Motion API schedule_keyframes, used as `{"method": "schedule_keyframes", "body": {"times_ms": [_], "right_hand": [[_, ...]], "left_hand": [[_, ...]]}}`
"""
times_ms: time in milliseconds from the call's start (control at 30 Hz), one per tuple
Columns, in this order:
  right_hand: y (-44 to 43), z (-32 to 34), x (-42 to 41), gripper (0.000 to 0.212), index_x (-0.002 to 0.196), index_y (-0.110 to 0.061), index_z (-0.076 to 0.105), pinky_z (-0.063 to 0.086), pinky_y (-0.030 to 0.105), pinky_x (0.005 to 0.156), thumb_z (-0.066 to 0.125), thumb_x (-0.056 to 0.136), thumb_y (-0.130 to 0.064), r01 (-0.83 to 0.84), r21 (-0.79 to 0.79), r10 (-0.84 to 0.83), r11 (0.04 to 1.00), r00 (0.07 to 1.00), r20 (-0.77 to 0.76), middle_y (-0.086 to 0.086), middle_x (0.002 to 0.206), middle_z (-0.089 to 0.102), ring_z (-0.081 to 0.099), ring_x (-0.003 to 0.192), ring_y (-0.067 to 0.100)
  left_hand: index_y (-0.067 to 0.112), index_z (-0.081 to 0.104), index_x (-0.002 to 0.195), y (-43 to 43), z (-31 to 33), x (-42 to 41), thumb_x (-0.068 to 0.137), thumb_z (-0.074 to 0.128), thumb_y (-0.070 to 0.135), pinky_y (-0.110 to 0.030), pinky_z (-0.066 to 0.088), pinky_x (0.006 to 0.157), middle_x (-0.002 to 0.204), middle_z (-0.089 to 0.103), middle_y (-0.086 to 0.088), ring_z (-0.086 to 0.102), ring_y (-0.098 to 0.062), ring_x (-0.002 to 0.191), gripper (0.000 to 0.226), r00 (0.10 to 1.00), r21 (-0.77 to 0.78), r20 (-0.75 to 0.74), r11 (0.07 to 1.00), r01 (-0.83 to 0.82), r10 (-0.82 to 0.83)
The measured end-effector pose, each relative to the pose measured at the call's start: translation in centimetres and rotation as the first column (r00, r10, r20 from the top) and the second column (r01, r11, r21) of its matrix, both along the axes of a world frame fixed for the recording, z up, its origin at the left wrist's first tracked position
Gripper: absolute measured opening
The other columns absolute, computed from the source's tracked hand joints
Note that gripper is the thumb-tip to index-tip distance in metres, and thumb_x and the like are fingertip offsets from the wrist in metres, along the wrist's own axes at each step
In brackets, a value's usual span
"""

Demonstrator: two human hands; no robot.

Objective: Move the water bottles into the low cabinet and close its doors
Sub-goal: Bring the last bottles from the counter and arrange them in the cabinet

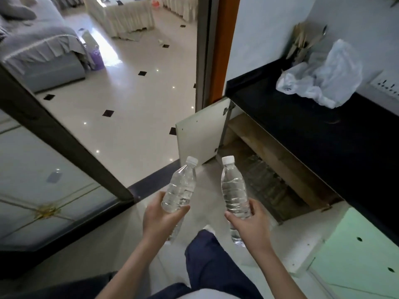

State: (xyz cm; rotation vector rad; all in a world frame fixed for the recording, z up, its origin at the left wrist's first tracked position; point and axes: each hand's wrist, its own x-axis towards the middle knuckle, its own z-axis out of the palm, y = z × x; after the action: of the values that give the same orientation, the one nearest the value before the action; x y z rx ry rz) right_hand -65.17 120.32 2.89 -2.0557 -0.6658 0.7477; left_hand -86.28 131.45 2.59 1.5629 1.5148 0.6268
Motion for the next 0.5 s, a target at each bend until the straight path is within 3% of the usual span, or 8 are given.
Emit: {"method": "schedule_keyframes", "body": {"times_ms": [100,200,267,400,500], "right_hand": [[4.9,-0.9,2.5,0.047,0.102,-0.027,0.062,0.048,0.014,0.053,0.085,0.062,-0.035,0.016,-0.042,-0.018,0.999,0.999,-0.048,-0.001,0.086,0.069,0.067,0.073,0.013],[9.5,-1.5,4.7,0.054,0.104,-0.032,0.061,0.059,0.034,0.056,0.081,0.057,-0.047,0.016,-0.081,-0.023,0.997,0.996,-0.082,0.001,0.085,0.069,0.069,0.075,0.021],[12.2,-1.0,6.3,0.057,0.105,-0.033,0.06,0.06,0.041,0.052,0.081,0.054,-0.047,0.05,-0.074,-0.057,0.996,0.993,-0.1,0.004,0.084,0.069,0.07,0.067,0.023],[16.4,0.4,10.0,0.056,0.107,-0.029,0.06,0.06,0.038,0.055,0.084,0.058,-0.039,0.106,-0.081,-0.109,0.991,0.993,-0.036,0.0,0.083,0.069,0.069,0.066,0.017],[17.8,1.3,11.8,0.043,0.097,-0.033,0.058,0.057,0.024,0.055,0.086,0.064,-0.03,0.201,-0.075,-0.202,0.977,0.979,-0.013,-0.005,0.078,0.068,0.066,0.063,0.011]], "left_hand": [[0.039,0.055,0.09,3.7,-1.3,2.3,0.059,0.086,0.052,-0.042,0.058,0.067,0.087,0.067,0.013,0.065,-0.006,0.076,0.046,0.999,-0.051,-0.039,0.998,0.022,-0.024],[0.038,0.056,0.093,8.2,-1.3,4.5,0.058,0.086,0.053,-0.045,0.058,0.072,0.089,0.068,0.011,0.066,-0.008,0.08,0.049,0.997,-0.093,-0.062,0.995,0.029,-0.035],[0.035,0.057,0.096,11.3,-0.8,6.3,0.053,0.081,0.06,-0.045,0.058,0.071,0.089,0.068,0.01,0.067,-0.009,0.079,0.055,0.998,-0.097,-0.058,0.995,0.027,-0.033],[0.032,0.058,0.092,17.6,0.6,10.9,0.061,0.084,0.049,-0.043,0.056,0.072,0.085,0.07,0.01,0.066,-0.009,0.077,0.044,0.995,-0.104,-0.039,0.991,0.087,-0.091],[0.033,0.058,0.088,20.7,1.2,14.0,0.068,0.086,0.04,-0.032,0.052,0.067,0.085,0.07,0.01,0.066,-0.006,0.077,0.035,0.983,-0.103,-0.021,0.978,0.18,-0.183]]}}
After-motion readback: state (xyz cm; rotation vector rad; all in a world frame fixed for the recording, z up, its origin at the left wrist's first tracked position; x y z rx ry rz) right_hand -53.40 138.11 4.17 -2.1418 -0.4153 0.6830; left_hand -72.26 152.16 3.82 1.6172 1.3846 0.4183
